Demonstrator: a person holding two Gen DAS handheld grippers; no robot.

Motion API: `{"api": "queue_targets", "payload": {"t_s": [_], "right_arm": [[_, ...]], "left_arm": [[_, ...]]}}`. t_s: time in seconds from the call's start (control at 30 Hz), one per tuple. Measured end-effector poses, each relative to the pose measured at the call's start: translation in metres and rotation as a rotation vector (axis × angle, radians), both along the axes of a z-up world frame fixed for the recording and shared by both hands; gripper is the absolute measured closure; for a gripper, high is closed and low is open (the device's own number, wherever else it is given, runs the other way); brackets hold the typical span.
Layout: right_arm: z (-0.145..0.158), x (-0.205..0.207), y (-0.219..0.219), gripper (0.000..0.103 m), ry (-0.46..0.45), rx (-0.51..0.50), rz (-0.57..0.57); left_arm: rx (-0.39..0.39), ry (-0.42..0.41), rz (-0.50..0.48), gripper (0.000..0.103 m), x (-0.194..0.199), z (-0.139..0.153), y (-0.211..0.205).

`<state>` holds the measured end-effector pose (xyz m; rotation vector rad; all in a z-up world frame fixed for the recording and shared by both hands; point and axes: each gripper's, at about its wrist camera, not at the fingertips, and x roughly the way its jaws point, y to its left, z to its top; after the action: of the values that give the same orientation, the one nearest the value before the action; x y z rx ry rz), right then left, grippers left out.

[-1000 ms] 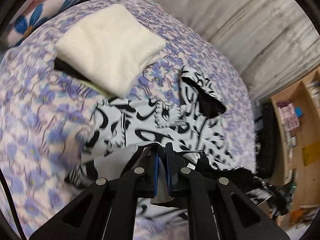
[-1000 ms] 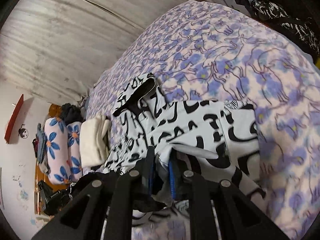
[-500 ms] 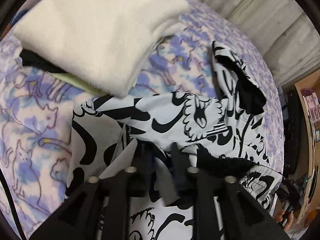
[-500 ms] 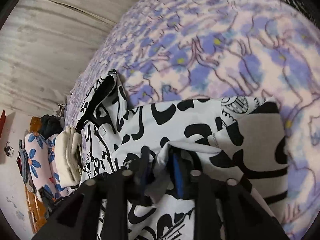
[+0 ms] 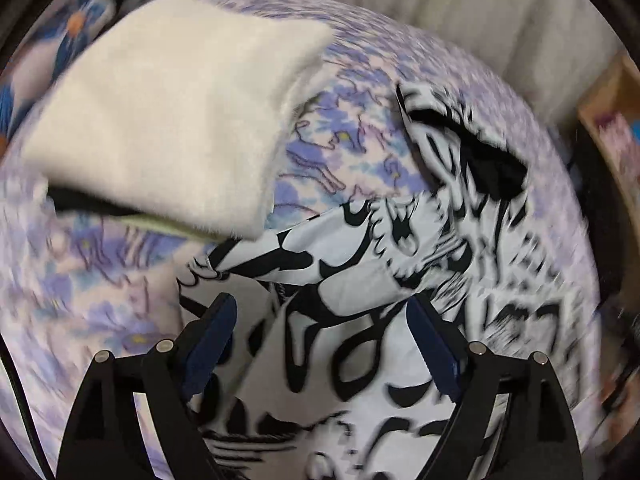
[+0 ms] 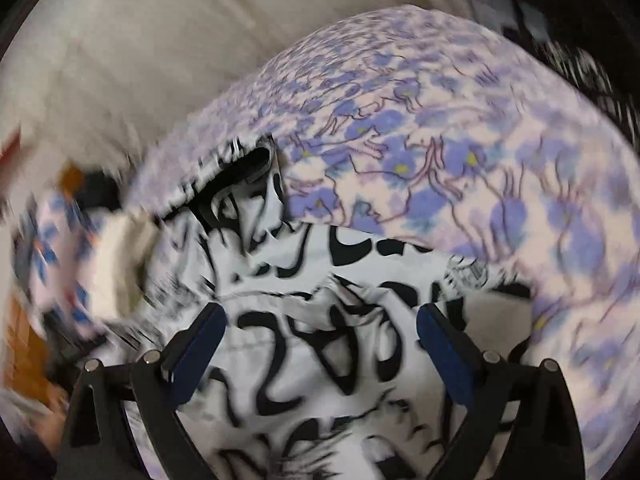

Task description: Fold large clothes

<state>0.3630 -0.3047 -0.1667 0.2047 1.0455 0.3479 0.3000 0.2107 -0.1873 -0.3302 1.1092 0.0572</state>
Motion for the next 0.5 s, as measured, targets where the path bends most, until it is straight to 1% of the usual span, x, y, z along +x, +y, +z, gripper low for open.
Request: {"api": "queue_targets", "payload": {"t_s": [0.03,0.13,0.2,0.23,0.3,0.37,0.4,0.43,0.47,0.5], "right_arm": [[-0.004,0.002,0.006,0.006,-0.014,-0.050,0.036],[-0.021,0.008,0.014,0.006,-0.018,-0.145,0.098],[-0.035,0.012,0.015,0.007,-0.005,-0.186,0.115],[-0.041,0.014,0.015,0.009,0.002,-0.200,0.113],[-0.054,0.021,0.014,0.015,0.024,-0.194,0.118],[-0.067,0.029,0.015,0.025,0.056,-0.171,0.120],[-0.071,0.032,0.016,0.027,0.067,-0.161,0.122],[-0.077,0.036,0.018,0.032,0.082,-0.147,0.127],[-0.079,0.039,0.020,0.038,0.088,-0.147,0.127],[-0.081,0.040,0.021,0.040,0.088,-0.149,0.127]], "left_arm": [[0.032,0.003,-0.035,0.017,0.001,-0.003,-0.004],[0.092,0.009,-0.118,0.017,0.004,-0.012,-0.013],[0.110,0.014,-0.148,0.017,0.006,-0.018,-0.016],[0.122,0.022,-0.158,0.017,0.009,-0.023,-0.018],[0.123,0.033,-0.167,0.017,0.014,-0.032,-0.021],[0.118,0.040,-0.166,0.019,0.019,-0.041,-0.021],[0.114,0.043,-0.164,0.019,0.021,-0.044,-0.021],[0.113,0.045,-0.164,0.020,0.023,-0.048,-0.021],[0.113,0.045,-0.166,0.022,0.026,-0.051,-0.021],[0.114,0.044,-0.168,0.024,0.028,-0.053,-0.021]]}}
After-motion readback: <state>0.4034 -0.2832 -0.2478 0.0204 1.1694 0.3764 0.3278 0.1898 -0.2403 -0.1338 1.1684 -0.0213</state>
